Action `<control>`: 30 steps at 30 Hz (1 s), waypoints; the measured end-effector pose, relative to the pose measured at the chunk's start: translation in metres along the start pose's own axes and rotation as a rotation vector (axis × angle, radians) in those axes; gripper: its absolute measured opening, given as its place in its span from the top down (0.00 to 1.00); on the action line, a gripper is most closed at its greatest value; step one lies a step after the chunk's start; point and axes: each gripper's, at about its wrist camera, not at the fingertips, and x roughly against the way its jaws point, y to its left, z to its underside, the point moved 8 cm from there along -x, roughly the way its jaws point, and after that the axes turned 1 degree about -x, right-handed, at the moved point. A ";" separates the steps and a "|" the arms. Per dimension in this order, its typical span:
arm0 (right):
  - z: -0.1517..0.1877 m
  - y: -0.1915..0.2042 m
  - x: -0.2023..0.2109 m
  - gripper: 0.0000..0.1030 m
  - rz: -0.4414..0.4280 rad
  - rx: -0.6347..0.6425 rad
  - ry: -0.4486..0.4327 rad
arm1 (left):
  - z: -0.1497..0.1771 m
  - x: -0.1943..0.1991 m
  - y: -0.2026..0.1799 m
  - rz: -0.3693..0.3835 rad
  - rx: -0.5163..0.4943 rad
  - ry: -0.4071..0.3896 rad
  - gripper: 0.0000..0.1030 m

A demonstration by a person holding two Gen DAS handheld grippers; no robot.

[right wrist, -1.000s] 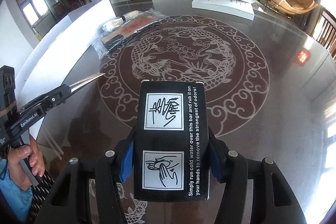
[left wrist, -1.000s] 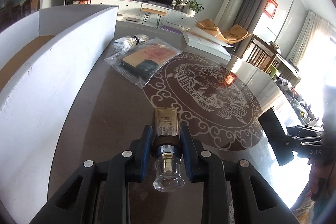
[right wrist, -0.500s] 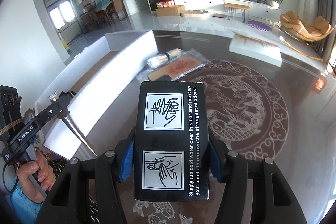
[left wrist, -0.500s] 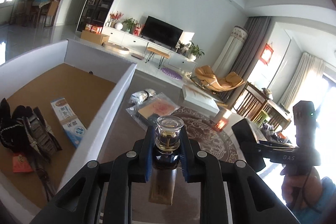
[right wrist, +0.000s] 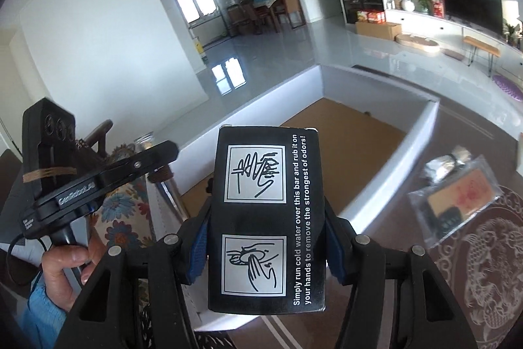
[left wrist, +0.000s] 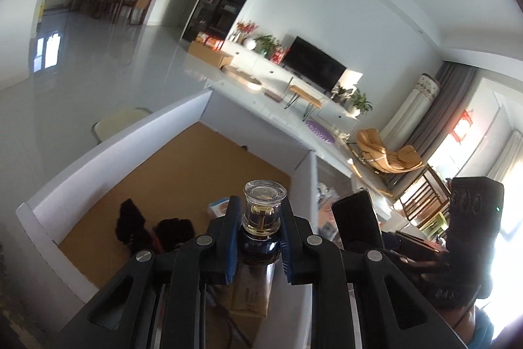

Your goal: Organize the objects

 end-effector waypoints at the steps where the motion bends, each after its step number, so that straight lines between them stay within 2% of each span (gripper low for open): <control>1: 0.004 0.008 -0.016 0.43 -0.011 0.012 0.029 | -0.001 -0.010 0.016 -0.034 0.023 0.026 0.79; 3: 0.017 0.022 -0.049 0.42 -0.024 0.040 0.099 | 0.000 -0.033 0.045 -0.119 0.039 0.088 0.78; 5: 0.033 0.028 -0.081 0.38 -0.029 0.055 0.185 | 0.004 -0.056 0.068 -0.202 0.036 0.160 0.68; 7: 0.047 0.027 -0.098 0.30 -0.026 0.054 0.240 | 0.011 -0.063 0.086 -0.276 0.032 0.195 0.38; 10: 0.050 0.022 -0.087 0.22 -0.025 0.043 0.188 | 0.014 -0.056 0.089 -0.338 0.021 0.151 0.32; 13: 0.042 0.005 -0.050 0.08 0.015 0.030 0.063 | 0.020 -0.042 0.077 -0.364 0.031 0.085 0.31; 15: 0.039 -0.017 -0.017 0.00 0.073 0.020 -0.032 | 0.027 -0.034 0.052 -0.335 0.016 0.056 0.31; 18: 0.053 -0.069 0.017 0.00 0.221 -0.008 -0.104 | 0.046 -0.026 -0.007 -0.210 -0.044 0.027 0.28; 22: 0.118 -0.156 0.057 0.00 0.454 -0.114 -0.070 | 0.081 -0.020 -0.108 0.015 -0.168 0.022 0.06; 24: 0.158 -0.199 0.077 0.00 0.561 -0.196 -0.021 | 0.107 -0.022 -0.153 0.103 -0.245 0.047 0.00; 25: 0.178 -0.219 0.089 0.00 0.600 -0.239 0.000 | 0.121 -0.025 -0.173 0.134 -0.281 0.066 0.00; 27: 0.216 -0.250 0.109 0.00 0.663 -0.313 0.026 | 0.149 -0.042 -0.202 0.155 -0.350 0.118 0.00; 30: 0.249 -0.276 0.134 0.00 0.733 -0.373 0.037 | 0.189 -0.072 -0.223 0.116 -0.406 0.194 0.00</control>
